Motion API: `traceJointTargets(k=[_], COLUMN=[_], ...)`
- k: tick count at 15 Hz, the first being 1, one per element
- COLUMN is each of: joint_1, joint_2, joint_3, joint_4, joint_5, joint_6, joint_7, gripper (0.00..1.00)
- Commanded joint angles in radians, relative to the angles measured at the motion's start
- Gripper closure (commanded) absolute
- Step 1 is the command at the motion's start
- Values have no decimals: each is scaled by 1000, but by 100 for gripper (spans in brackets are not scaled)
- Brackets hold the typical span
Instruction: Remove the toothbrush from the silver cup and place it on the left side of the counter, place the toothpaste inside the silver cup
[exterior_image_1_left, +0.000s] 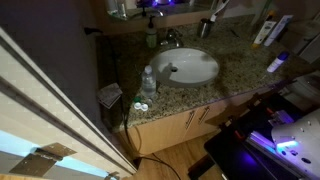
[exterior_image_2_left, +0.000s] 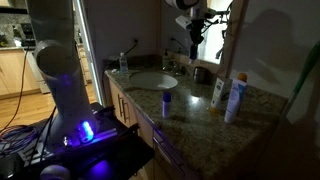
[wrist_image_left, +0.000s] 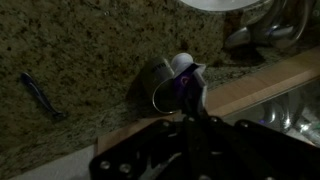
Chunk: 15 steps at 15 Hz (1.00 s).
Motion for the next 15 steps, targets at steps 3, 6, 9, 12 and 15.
traceJointTargets(k=[3, 6, 9, 12, 15], joint_1=[9, 10, 12, 23, 34], joint_2=[33, 77, 127, 169, 198], joint_3=[-18, -21, -14, -12, -15], joint_4=[6, 17, 24, 37, 46], joint_5=[-6, 0, 6, 1, -13], joint_6=[71, 149, 217, 288, 317], joint_7=[38, 81, 97, 124, 148], gripper=[99, 99, 99, 99, 99])
